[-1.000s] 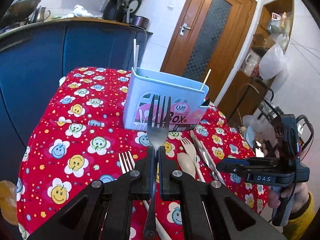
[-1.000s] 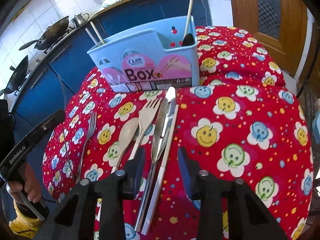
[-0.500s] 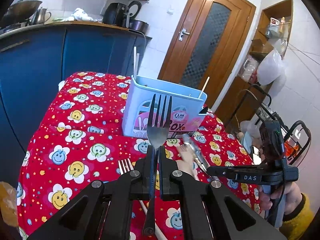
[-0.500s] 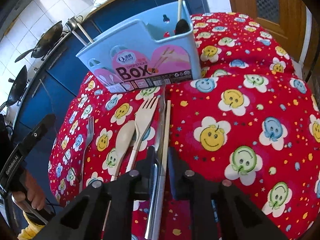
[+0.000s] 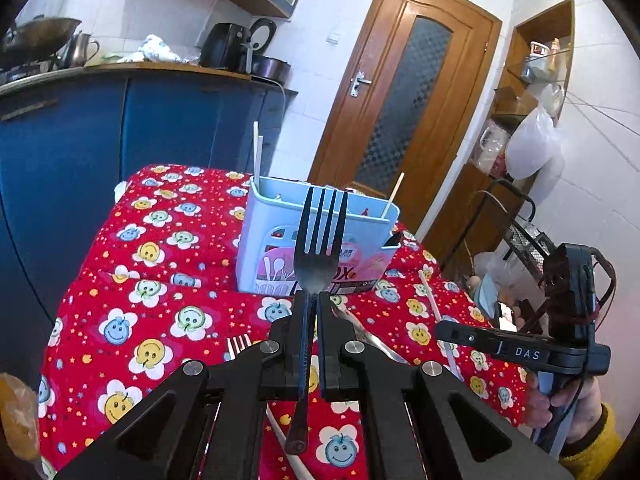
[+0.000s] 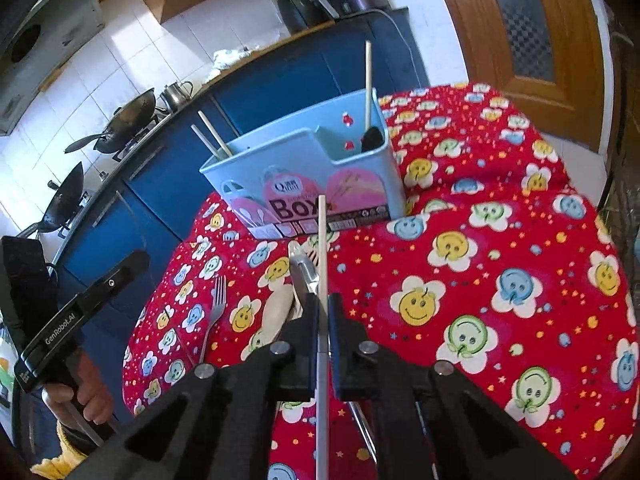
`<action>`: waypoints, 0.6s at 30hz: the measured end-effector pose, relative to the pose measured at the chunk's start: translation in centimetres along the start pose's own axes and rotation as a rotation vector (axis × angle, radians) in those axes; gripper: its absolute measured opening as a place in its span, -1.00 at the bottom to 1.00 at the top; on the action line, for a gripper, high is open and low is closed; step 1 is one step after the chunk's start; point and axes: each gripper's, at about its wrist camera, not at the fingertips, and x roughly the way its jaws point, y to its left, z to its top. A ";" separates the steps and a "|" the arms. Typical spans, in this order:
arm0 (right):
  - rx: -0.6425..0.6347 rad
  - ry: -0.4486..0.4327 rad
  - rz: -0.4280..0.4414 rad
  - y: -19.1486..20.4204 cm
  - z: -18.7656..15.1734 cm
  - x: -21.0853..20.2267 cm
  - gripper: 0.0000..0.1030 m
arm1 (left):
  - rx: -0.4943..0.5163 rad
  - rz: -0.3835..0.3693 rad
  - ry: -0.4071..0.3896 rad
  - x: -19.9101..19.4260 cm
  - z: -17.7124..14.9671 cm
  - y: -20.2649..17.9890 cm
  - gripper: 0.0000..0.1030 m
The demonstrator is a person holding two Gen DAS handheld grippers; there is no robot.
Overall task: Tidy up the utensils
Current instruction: 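Close the right tool on a white chopstick while the left tool holds the fork raised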
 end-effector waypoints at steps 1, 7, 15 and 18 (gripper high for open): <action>-0.008 -0.006 -0.003 0.1 0.0 -0.2 -0.87 | 0.000 -0.001 -0.002 -0.1 0.0 -0.1 -0.93; -0.029 -0.007 -0.087 -0.6 -0.3 -0.7 -0.87 | -0.008 0.000 -0.005 -0.1 0.1 -0.1 -0.94; 0.002 0.120 -0.162 -2.7 -1.0 2.0 -0.87 | -0.003 -0.002 -0.007 -0.1 0.0 -0.2 -0.94; -0.011 0.189 -0.179 -2.8 -1.0 3.3 -0.85 | -0.003 -0.001 -0.009 -0.1 0.0 -0.2 -0.94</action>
